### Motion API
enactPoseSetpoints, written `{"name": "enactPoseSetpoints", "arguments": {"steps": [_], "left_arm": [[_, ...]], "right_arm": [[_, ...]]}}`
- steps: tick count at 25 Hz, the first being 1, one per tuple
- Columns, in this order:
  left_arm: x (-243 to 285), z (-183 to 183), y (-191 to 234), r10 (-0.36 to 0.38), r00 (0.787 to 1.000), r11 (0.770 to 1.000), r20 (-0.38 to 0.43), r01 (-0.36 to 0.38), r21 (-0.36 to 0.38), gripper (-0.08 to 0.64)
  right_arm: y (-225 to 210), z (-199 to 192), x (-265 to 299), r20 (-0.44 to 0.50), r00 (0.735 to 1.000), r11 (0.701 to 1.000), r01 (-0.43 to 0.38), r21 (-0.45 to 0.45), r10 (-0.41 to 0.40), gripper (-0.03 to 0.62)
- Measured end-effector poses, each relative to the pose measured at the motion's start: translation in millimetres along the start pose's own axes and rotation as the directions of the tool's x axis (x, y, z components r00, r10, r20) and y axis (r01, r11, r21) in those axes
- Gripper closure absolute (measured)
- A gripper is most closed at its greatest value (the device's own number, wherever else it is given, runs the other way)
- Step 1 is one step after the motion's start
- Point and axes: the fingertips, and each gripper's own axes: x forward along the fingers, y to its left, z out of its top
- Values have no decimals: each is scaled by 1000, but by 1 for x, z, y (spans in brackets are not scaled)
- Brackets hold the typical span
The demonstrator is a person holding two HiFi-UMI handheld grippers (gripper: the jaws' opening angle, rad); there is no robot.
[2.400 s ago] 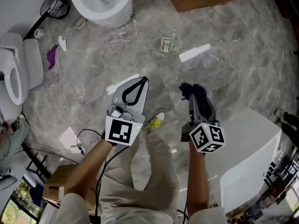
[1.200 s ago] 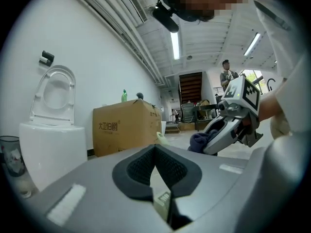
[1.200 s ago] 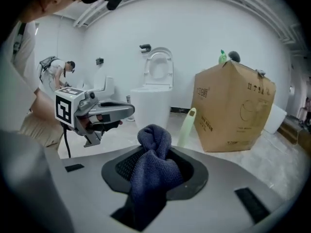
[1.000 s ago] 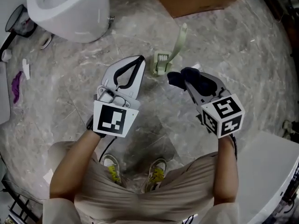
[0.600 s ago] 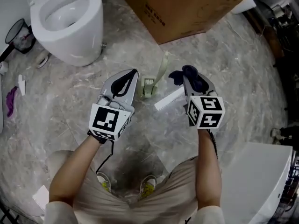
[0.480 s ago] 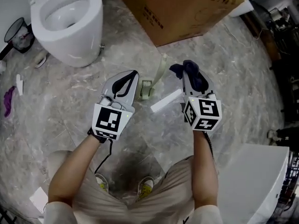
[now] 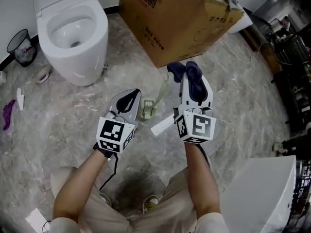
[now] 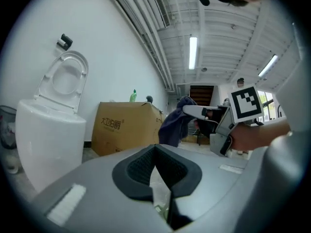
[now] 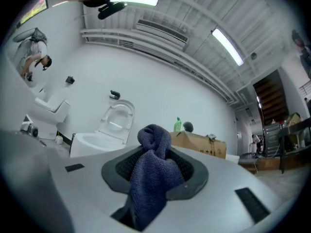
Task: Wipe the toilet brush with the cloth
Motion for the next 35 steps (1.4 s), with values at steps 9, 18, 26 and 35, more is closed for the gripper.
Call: {"name": "enactPoseSetpoints", "arguments": {"steps": [9,18,26,35], "left_arm": [[-11,-14,13,9,999,997,-46,-5,79,558],[-11,-35,19,2,996,999,-92,3,53,558],[-7,-40,12,-15,995,998,-103,21,55,558],[-4,-45,14,-6,993,998,-115,13,57,558]], "right_arm": [[21,-67,10,-204,977,998,-67,-12,63,463],[23,-144,-3,-427,889,984,-113,138,162,460],[38,-158,-11,-482,847,974,-187,127,225,462],[-16,-78,2,-221,974,982,-8,190,51,463]]}}
